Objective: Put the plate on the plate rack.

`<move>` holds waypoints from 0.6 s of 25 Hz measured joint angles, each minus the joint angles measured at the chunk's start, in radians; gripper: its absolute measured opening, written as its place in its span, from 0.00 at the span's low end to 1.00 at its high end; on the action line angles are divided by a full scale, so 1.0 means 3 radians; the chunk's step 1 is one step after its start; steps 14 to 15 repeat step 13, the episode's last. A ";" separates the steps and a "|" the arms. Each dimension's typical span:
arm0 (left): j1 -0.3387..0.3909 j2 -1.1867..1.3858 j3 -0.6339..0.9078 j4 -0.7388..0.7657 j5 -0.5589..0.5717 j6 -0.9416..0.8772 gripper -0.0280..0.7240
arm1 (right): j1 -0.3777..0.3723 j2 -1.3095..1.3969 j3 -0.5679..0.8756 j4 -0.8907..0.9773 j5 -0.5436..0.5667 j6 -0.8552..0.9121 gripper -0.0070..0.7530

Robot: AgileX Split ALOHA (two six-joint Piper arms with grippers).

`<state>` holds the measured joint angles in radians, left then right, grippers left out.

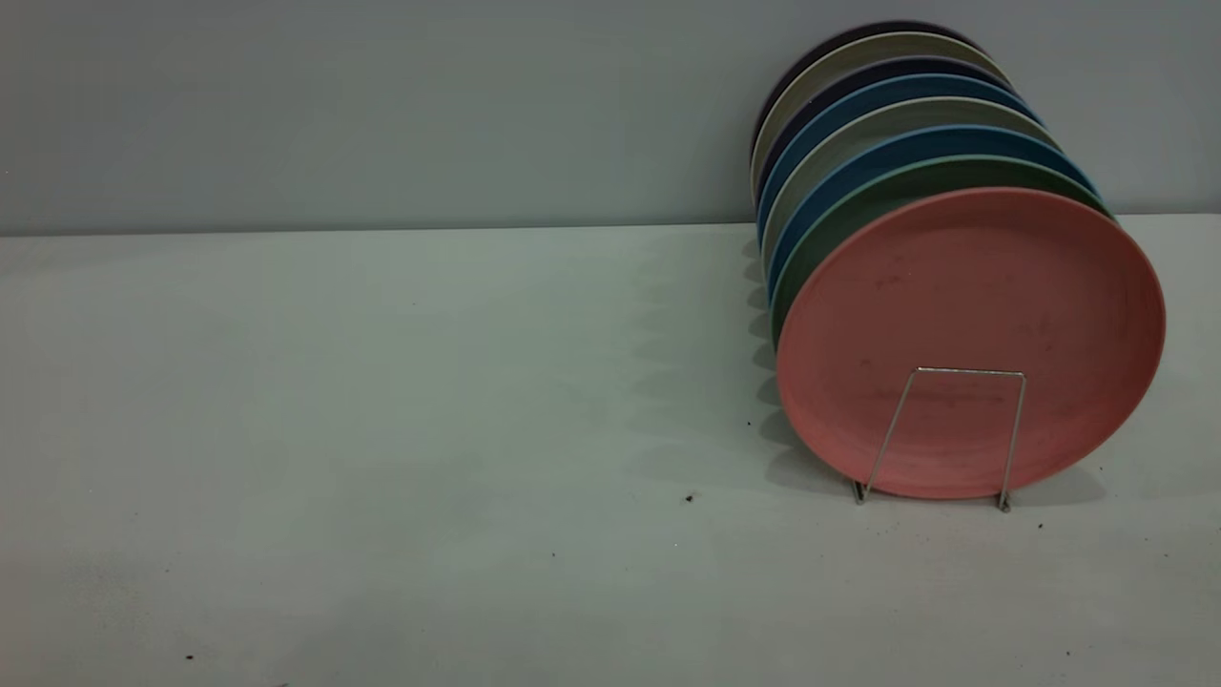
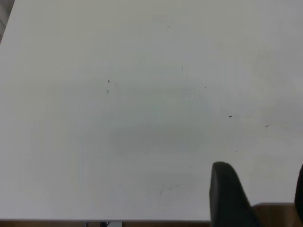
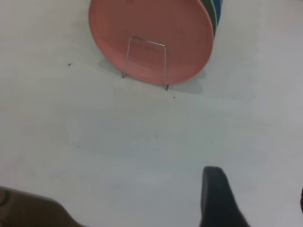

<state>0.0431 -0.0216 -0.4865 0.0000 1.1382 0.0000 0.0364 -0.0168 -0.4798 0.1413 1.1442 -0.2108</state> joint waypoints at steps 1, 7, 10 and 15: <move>0.0000 0.0000 0.0000 0.0000 0.0000 0.0000 0.54 | 0.0000 0.0000 0.0000 -0.0003 0.0000 0.0000 0.57; 0.0000 0.0000 0.0000 0.0000 0.0000 0.0000 0.54 | 0.0000 0.0000 0.0000 -0.0107 0.0000 0.0095 0.57; 0.0000 0.0000 0.0000 0.0000 0.0000 0.0000 0.54 | 0.0000 0.0000 0.0000 -0.0167 0.0000 0.0174 0.57; 0.0000 0.0000 0.0000 0.0000 0.0000 0.0000 0.54 | 0.0000 0.0000 0.0000 -0.0187 0.0000 0.0209 0.57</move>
